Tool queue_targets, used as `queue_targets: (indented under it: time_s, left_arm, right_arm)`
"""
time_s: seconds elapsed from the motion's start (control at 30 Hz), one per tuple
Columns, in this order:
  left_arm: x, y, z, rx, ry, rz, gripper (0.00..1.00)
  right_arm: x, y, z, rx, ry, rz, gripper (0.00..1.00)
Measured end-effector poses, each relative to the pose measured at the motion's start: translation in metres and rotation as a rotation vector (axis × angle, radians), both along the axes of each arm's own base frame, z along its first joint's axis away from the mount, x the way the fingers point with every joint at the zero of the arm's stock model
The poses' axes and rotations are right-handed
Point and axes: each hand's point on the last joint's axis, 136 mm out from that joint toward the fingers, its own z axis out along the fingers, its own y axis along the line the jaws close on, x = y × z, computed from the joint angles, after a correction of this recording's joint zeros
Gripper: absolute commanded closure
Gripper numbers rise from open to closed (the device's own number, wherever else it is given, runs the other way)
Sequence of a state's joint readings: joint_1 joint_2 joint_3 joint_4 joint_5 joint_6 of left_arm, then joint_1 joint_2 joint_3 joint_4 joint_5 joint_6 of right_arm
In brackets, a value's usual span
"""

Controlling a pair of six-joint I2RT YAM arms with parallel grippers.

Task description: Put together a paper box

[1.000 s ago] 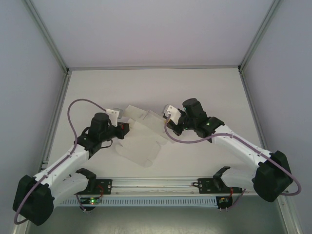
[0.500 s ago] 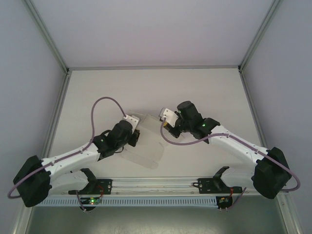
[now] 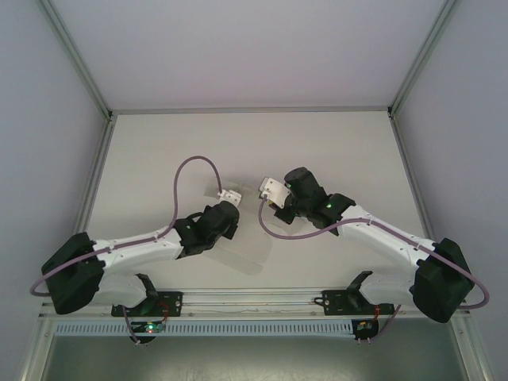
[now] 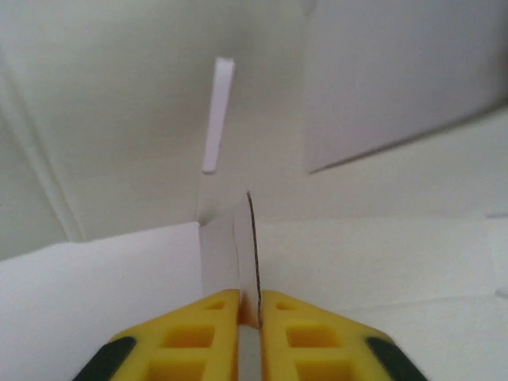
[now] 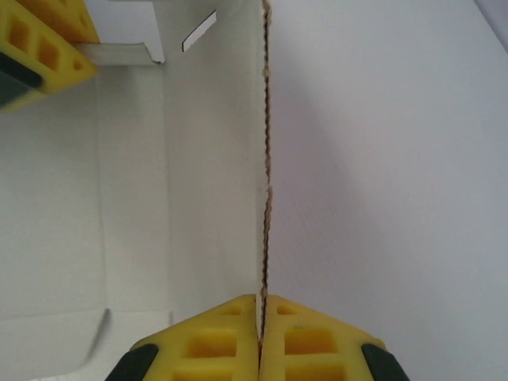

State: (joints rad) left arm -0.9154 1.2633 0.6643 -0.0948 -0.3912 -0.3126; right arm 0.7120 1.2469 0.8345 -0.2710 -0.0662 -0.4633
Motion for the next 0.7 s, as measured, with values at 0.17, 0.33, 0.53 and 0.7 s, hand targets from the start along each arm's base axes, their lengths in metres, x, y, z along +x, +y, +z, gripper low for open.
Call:
queue_targets:
  time_s: [0.17,0.33,0.53,0.7]
  left_arm:
    - [-0.013,0.018,0.051,-0.171,-0.061,0.067,0.12]
    - [-0.028,0.050,0.064,-0.259,-0.076,0.156,0.00]
    - [-0.027,0.093,0.053,-0.259,-0.041,0.338,0.00]
    - [-0.014,0.131,0.038,-0.260,-0.002,0.521,0.00]
  right_arm:
    - [0.000,0.004,-0.010,-0.058,-0.067,0.060,1.00]
    - [0.007,0.005,-0.017,-0.133,-0.152,0.095,1.00]
    - [0.019,0.014,-0.032,-0.284,-0.373,0.132,1.00]
    - [0.024,0.014,-0.041,-0.393,-0.530,0.143,1.00]
